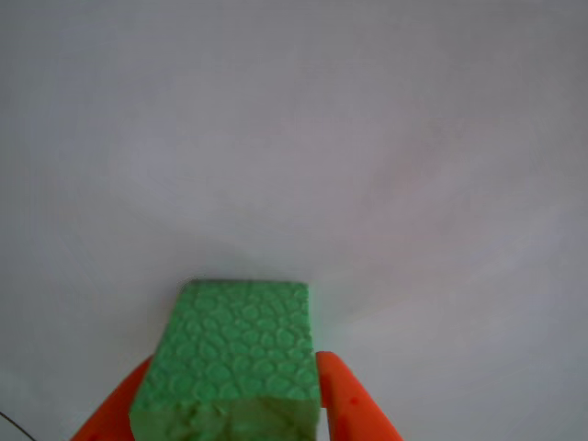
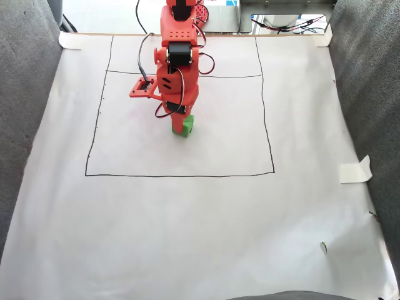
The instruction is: Grasp the colored block, Place it on the black dot, and then return the arm to the default position.
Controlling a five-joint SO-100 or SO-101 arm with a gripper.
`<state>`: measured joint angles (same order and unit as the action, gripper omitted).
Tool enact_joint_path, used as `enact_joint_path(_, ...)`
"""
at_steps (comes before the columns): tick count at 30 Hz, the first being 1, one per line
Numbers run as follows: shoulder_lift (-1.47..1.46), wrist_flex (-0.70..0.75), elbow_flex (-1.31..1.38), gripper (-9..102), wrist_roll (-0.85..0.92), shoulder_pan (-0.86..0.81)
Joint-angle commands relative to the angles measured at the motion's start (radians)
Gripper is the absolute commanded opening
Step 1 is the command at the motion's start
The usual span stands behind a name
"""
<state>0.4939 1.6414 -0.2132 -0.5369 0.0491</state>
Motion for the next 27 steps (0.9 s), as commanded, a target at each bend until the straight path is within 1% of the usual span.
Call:
enact_joint_path(1,0.032,0.002,0.026,24,0.012,-0.005)
enact_joint_path(8,0.041,0.028,0.025,29,0.021,0.003)
enact_joint_path(13,0.083,0.066,0.021,34,0.025,0.015)
enact_joint_path(19,0.202,0.172,0.003,38,0.04,0.055)
enact_joint_path(22,0.314,0.196,-0.086,40,0.057,0.094)
enact_joint_path(23,0.364,0.196,-0.14,44,0.06,0.106)
enact_joint_path(24,0.422,0.195,-0.201,46,0.061,0.12)
enact_joint_path(27,0.624,0.158,-0.445,46,0.067,0.163)
